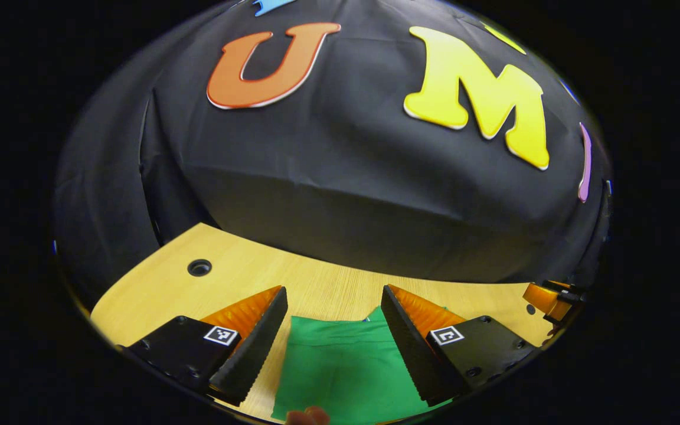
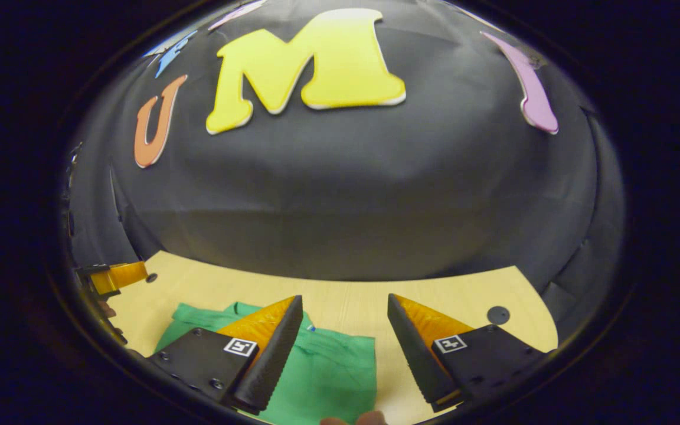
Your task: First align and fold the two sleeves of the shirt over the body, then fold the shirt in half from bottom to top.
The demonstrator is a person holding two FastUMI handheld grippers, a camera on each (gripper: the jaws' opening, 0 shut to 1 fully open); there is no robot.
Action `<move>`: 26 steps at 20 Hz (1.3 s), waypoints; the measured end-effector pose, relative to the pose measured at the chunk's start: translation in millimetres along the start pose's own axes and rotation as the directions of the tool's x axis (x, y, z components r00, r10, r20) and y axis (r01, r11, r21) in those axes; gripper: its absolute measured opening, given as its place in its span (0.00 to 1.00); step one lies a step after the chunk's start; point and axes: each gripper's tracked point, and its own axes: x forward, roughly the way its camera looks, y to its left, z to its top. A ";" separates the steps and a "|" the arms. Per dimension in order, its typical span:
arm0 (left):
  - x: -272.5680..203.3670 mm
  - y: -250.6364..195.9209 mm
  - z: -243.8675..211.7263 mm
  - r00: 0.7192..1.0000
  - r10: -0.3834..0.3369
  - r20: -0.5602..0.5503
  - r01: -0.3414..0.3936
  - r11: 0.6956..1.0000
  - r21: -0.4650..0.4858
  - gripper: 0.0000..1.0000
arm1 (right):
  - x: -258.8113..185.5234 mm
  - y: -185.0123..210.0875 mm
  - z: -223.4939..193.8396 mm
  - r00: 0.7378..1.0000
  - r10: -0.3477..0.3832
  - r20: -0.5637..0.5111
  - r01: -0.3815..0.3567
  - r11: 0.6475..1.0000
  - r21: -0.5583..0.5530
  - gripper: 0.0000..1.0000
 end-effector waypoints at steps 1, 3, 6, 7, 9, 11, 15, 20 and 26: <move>-18.9 -2.5 14.6 0.999 -0.010 0.031 0.009 1.000 0.015 1.00 | -20.0 6.0 13.9 0.999 0.003 0.035 -0.003 1.000 -0.012 0.93; -62.0 -7.4 49.5 0.993 -0.029 0.114 0.022 0.998 0.060 1.00 | -62.3 21.2 37.2 0.994 0.020 0.110 -0.015 0.999 -0.043 0.93; -132.6 -11.0 79.1 0.980 -0.030 0.198 0.014 0.996 0.085 0.99 | -125.8 38.7 55.4 0.981 0.039 0.188 -0.026 0.997 -0.069 0.89; -156.3 -9.7 80.8 0.976 -0.021 0.217 0.002 0.996 0.086 0.98 | -149.7 49.6 56.0 0.978 0.047 0.205 -0.033 0.997 -0.074 0.92; -197.8 -6.5 76.2 0.971 -0.013 0.237 -0.012 0.995 0.102 0.99 | -192.2 58.0 48.5 0.973 0.061 0.222 -0.039 0.994 -0.101 0.92; -234.7 -5.2 59.5 0.973 -0.023 0.229 -0.001 0.995 0.100 0.98 | -233.6 60.9 33.8 0.971 0.070 0.230 -0.040 0.990 -0.132 0.95; -293.2 11.9 25.4 0.976 -0.011 0.219 -0.009 0.996 0.089 0.98 | -298.6 69.2 -2.5 0.973 0.049 0.227 -0.011 0.986 -0.165 0.92; -330.5 18.7 6.6 0.973 -0.067 0.220 0.047 0.994 0.096 0.98 | -340.3 92.6 -17.8 0.969 0.039 0.245 0.001 0.987 -0.161 0.93; -347.0 18.3 19.8 0.959 -0.118 0.256 0.081 0.985 0.150 0.98 | -355.5 107.6 -13.4 0.962 0.019 0.272 0.011 0.994 -0.109 0.92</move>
